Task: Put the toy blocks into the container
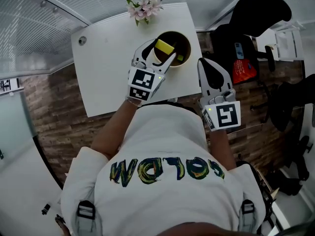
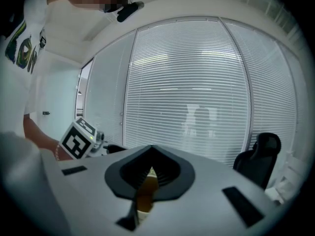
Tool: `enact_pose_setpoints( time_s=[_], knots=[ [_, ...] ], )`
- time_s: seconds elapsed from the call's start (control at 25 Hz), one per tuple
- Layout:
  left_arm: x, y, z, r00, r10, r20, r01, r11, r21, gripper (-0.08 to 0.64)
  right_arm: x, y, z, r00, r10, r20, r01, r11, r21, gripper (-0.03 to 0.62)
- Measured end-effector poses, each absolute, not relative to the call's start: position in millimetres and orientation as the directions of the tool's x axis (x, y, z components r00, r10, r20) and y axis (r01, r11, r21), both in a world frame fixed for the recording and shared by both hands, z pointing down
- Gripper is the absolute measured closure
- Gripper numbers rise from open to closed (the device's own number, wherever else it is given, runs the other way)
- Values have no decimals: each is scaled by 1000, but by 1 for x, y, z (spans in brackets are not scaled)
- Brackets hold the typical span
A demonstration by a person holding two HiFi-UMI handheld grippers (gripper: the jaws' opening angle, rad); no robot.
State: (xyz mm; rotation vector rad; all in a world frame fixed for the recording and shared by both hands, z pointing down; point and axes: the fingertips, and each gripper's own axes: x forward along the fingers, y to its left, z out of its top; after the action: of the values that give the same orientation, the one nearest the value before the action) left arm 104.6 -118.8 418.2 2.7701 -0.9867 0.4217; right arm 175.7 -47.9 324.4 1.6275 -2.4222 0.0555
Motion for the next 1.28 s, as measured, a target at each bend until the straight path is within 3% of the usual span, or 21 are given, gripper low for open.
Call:
enact_pose_setpoints(
  time_s=[0.56, 0.96, 1.28],
  knots=[
    [138, -144, 548, 674, -475, 566, -563, -826, -22, 267, 185, -50, 328, -356, -911, 209, -922, 379, 81, 584],
    [135, -144, 552, 673, -479, 563, -569, -822, -18, 268, 184, -51, 332, -362, -908, 212, -920, 385, 75, 584],
    [111, -136, 508, 696, -533, 482, -621, -783, 30, 270, 173, -56, 329, -396, -894, 210, -904, 420, 83, 584]
  ],
)
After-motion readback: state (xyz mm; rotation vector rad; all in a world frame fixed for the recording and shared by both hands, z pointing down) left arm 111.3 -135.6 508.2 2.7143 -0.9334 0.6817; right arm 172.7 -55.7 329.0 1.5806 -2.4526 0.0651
